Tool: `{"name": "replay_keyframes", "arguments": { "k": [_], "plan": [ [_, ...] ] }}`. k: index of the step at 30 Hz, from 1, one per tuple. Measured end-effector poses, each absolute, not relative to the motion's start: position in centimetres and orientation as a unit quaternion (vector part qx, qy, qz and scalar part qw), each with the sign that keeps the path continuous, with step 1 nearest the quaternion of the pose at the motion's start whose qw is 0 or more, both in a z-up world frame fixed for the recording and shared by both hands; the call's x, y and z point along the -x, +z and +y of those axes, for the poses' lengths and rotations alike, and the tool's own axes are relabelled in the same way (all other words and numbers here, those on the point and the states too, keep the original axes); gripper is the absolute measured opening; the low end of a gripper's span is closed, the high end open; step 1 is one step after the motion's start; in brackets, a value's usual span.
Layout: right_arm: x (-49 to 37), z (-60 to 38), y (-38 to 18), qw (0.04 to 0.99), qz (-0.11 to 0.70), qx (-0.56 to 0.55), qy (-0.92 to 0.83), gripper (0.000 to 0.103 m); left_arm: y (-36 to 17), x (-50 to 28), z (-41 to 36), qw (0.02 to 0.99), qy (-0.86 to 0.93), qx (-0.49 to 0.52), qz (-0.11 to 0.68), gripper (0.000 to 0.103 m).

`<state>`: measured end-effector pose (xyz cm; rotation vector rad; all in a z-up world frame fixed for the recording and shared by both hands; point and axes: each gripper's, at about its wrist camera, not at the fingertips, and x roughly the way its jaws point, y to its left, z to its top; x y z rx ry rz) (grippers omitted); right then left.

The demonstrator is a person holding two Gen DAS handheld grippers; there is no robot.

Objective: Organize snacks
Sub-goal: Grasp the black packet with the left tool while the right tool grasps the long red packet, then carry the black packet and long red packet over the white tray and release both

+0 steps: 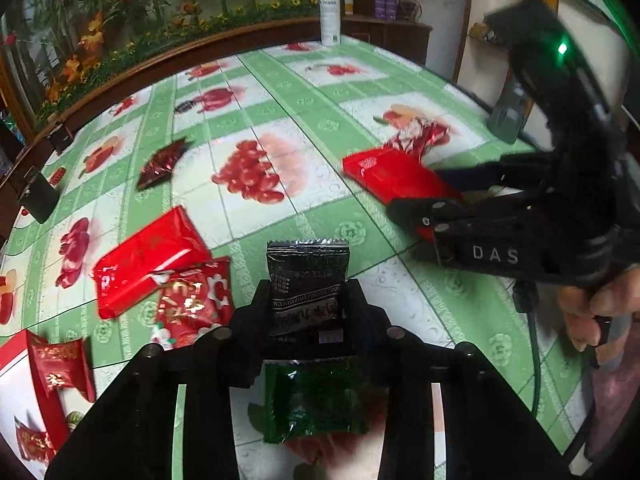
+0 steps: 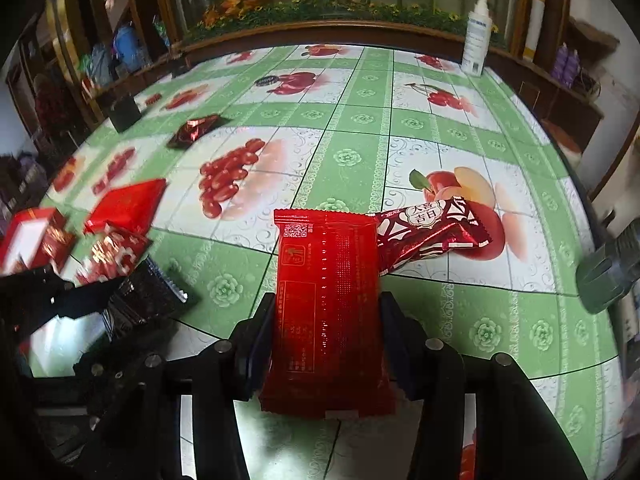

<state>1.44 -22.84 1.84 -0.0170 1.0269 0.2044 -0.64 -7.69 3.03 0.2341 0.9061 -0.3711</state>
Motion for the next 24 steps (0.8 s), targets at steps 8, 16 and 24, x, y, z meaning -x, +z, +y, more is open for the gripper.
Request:
{"name": "replay_keyframes", "arguments": {
  "k": [8,16,24],
  "plan": [
    [-1.1,-23.8,3.3,0.866,0.462,-0.089,0.171,0.051,6.0,3.3,-4.7,0.9,-0.163,-0.064,0.398,0.033],
    [-0.1,-23.8,5.3,0.886,0.404,-0.123,0.194,0.051,8.2,8.3,-0.9,0.924,-0.139,-0.044,0.354,0.033],
    [4.6,-21.8,5.9,0.895,0.363,-0.15,0.214,0.051,9.2,11.8,3.0,0.934,-0.131,-0.017,0.331,0.033]
  ]
}}
